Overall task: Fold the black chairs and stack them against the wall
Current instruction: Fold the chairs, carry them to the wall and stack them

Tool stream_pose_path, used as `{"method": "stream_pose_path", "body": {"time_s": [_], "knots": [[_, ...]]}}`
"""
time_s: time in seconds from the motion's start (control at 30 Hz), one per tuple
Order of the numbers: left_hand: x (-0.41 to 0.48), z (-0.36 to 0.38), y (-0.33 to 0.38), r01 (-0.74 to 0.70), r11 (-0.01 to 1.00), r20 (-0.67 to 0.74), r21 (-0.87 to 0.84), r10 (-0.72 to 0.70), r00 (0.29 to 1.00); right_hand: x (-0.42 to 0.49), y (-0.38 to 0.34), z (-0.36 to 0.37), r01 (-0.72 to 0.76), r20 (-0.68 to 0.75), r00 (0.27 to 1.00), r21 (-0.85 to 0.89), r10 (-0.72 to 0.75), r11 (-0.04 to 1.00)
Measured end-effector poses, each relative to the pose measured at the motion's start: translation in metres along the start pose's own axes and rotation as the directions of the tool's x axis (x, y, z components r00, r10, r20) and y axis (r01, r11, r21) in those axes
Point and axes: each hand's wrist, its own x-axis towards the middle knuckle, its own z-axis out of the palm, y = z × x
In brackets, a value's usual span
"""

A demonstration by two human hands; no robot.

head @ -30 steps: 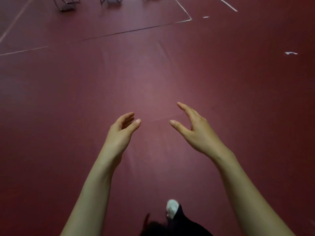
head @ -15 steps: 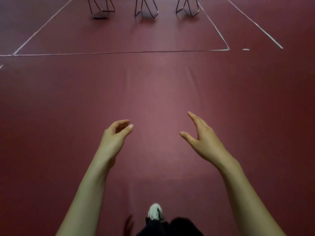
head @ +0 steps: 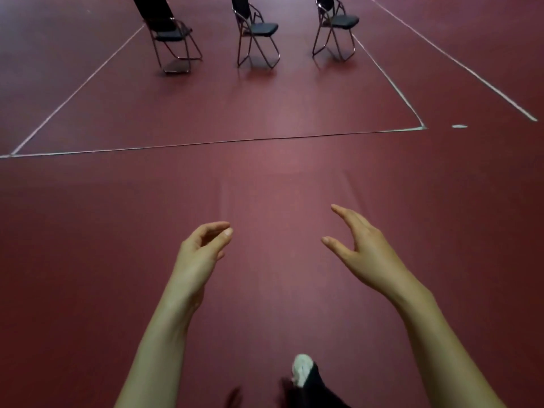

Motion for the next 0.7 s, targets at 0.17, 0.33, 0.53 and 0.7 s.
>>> {"method": "stream_pose_path", "body": {"time_s": [0.17,0.33,0.53,0.7], "knots": [[0.159,0.019,0.057,-0.025,0.999,-0.012,-0.048,0.024,1.0,0.18,-0.009,0.001,0.036,0.046,0.998,0.018,-0.037,0.999],[0.349,0.024,0.082,0.0,0.998,-0.034,-0.059,-0.002,0.999,0.372,-0.004,0.037,0.053,0.072,0.996,0.039,-0.056,0.998],[0.574,0.028,0.144,0.006,1.0,0.018,-0.013,-0.005,1.0,0.604,-0.023,0.062,0.043,0.053,0.998,0.031,-0.045,0.999],[0.737,0.032,0.187,0.033,0.999,0.032,-0.018,-0.032,0.999,0.776,-0.036,0.081,0.039,0.087,0.995,0.064,-0.044,0.997]]}}
